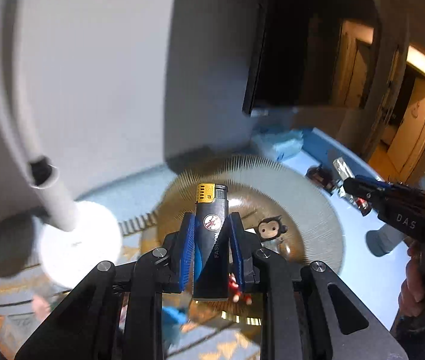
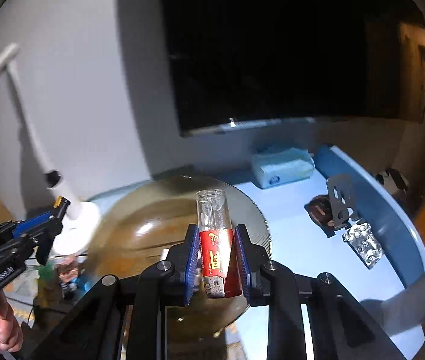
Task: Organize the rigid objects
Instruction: 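Carry the blue-black lighter and red lighter over the amber bowl and open both tools, then withdraw both open tools from the bowl back toward the pile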
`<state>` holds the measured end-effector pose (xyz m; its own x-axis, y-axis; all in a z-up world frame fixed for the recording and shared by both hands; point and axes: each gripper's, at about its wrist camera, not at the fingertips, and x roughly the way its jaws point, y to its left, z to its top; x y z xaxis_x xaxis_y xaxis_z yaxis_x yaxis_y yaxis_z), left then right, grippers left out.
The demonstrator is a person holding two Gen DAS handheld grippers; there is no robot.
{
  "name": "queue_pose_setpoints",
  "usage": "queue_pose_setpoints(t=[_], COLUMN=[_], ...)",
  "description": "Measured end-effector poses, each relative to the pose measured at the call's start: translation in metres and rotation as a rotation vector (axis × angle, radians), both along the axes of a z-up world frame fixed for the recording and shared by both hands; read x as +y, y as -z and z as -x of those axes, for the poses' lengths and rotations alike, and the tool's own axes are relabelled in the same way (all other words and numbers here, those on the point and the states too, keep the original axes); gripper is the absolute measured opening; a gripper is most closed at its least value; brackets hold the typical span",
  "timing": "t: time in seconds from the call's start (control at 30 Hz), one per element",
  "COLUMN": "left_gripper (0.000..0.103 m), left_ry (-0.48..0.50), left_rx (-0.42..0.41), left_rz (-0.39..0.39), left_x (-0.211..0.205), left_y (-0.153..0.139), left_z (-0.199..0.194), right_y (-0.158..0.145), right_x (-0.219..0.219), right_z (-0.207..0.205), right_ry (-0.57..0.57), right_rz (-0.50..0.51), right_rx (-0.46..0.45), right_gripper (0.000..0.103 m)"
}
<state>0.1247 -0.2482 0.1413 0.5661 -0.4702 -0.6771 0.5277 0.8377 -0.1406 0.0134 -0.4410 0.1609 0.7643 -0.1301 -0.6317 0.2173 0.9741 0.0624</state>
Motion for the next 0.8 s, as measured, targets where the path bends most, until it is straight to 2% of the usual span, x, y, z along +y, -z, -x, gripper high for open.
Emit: queue_pose_setpoints(t=[0.1,0.2,0.43,0.47,0.5,0.57,0.8], left_gripper=[0.02,0.02,0.021,0.03,0.046,0.055,0.055], left_ry=[0.004,0.013,0.013,0.013,0.008,-0.005,0.006], left_rx=[0.07,0.108,0.146,0.155,0.166,0.159,0.122], left_rz=[-0.02,-0.035,-0.06,-0.063,-0.069,-0.069,-0.012], left_x=[-0.017,-0.027,-0.044,-0.044,-0.044,-0.042,-0.015], left_y=[0.029,0.049,0.069,0.07,0.071,0.069,0.037], left_z=[-0.021,-0.026,-0.043,-0.044,-0.045,-0.045,-0.021], right_y=[0.02,0.038,0.056,0.058,0.059,0.06,0.044], right_x=[-0.008,-0.016,-0.028,-0.029,-0.03,-0.034,-0.034], right_z=[-0.03,-0.051,-0.067,-0.069,-0.071,-0.072,-0.05], right_ry=[0.019,0.031,0.051,0.051,0.055,0.068,0.066], right_rz=[0.03,0.042,0.076,0.07,0.063,0.054,-0.003], right_rx=[0.074,0.136,0.18,0.187,0.193,0.203,0.161], right_gripper=[0.024,0.024,0.024,0.024,0.024,0.025,0.025])
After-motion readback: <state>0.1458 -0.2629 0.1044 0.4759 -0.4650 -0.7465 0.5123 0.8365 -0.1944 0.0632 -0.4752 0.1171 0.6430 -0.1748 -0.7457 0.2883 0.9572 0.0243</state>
